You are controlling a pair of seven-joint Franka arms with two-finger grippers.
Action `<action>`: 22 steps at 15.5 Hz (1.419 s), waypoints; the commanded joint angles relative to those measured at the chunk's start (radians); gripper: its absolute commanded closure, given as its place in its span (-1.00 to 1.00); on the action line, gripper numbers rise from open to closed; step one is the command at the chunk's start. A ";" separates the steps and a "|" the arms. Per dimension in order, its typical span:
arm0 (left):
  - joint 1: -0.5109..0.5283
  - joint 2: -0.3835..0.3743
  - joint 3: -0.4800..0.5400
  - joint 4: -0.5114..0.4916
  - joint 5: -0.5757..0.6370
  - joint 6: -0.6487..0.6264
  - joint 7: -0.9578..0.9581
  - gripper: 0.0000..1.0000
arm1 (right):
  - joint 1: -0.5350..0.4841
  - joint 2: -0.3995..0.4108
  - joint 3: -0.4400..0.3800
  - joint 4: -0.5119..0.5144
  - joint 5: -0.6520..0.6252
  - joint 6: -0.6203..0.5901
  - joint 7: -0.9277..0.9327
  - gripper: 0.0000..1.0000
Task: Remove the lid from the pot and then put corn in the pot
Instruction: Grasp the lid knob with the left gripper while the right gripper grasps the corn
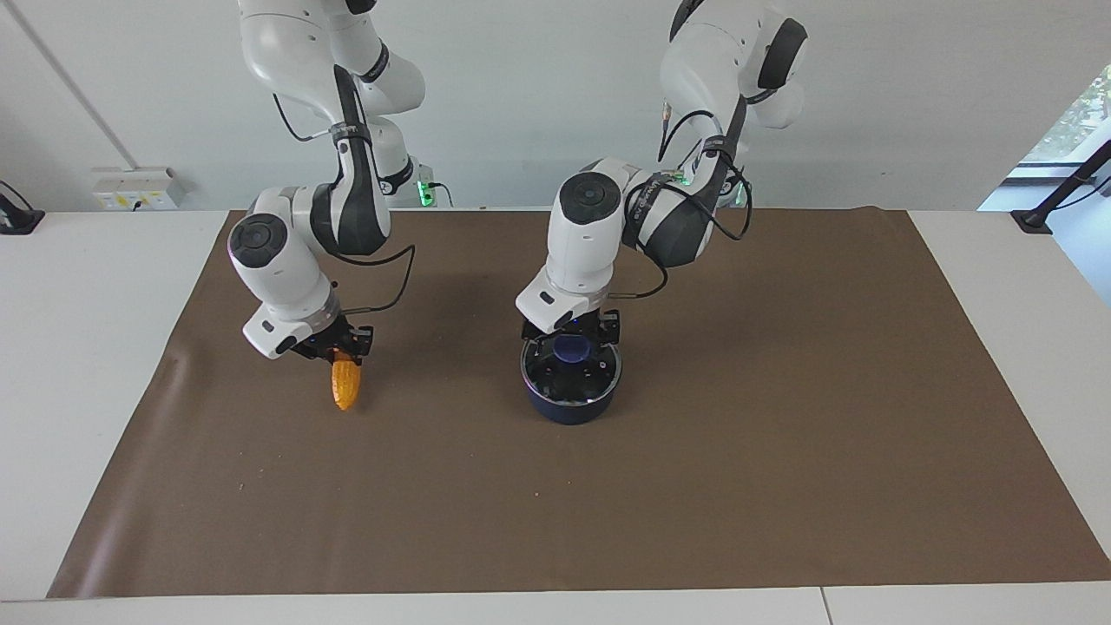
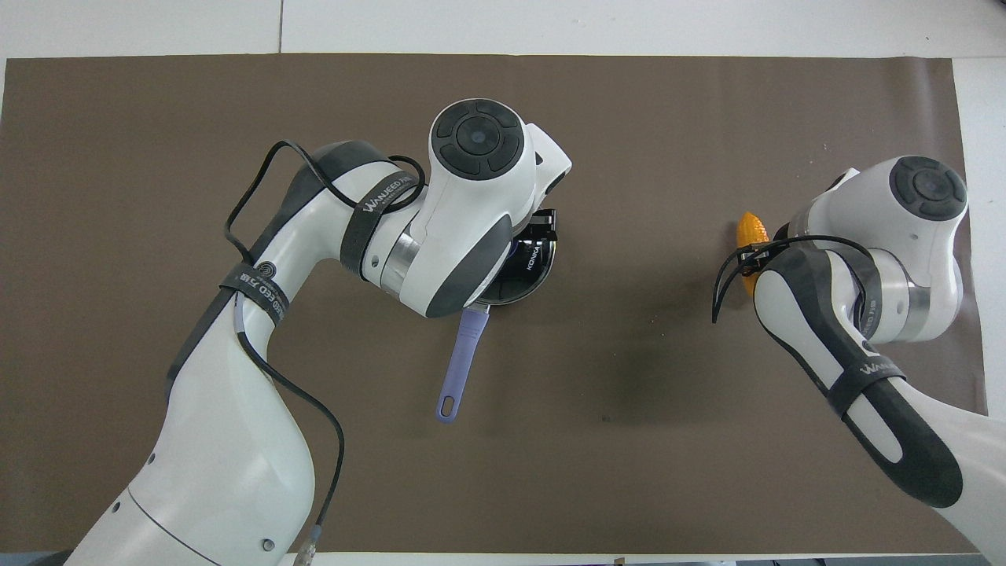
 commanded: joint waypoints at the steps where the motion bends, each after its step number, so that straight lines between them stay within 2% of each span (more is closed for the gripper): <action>1: -0.010 -0.007 0.012 -0.017 0.020 0.019 0.019 -0.97 | 0.041 0.005 0.003 0.183 0.038 -0.173 0.032 1.00; 4: -0.010 -0.007 0.012 -0.025 0.020 0.021 0.020 -0.90 | 0.110 0.008 0.003 0.268 0.063 -0.244 0.135 1.00; 8: -0.007 -0.007 0.012 -0.036 0.020 0.025 0.023 -0.80 | 0.162 0.014 0.003 0.266 0.063 -0.224 0.170 1.00; 12: -0.004 -0.007 0.012 -0.034 0.018 0.021 0.033 -0.25 | 0.167 0.014 0.003 0.268 0.063 -0.224 0.173 1.00; 16: -0.004 -0.008 0.012 -0.032 0.018 0.018 0.033 -0.01 | 0.170 0.014 0.003 0.266 0.064 -0.218 0.173 1.00; 17: -0.002 -0.008 0.012 -0.031 0.018 0.015 0.033 0.17 | 0.170 0.014 0.003 0.266 0.064 -0.215 0.175 1.00; 18: -0.001 -0.008 0.012 -0.029 0.017 0.010 0.031 0.49 | 0.174 0.014 0.003 0.266 0.064 -0.212 0.175 1.00; 19: 0.001 -0.008 0.012 -0.026 0.009 0.004 0.031 0.90 | 0.177 0.014 0.003 0.266 0.066 -0.205 0.182 1.00; 20: -0.001 -0.011 0.012 -0.022 0.003 -0.011 0.031 1.00 | 0.179 0.016 0.004 0.266 0.066 -0.201 0.188 1.00; 22: 0.002 -0.024 0.017 0.004 -0.021 -0.053 0.031 1.00 | 0.180 0.016 0.004 0.268 0.067 -0.200 0.193 1.00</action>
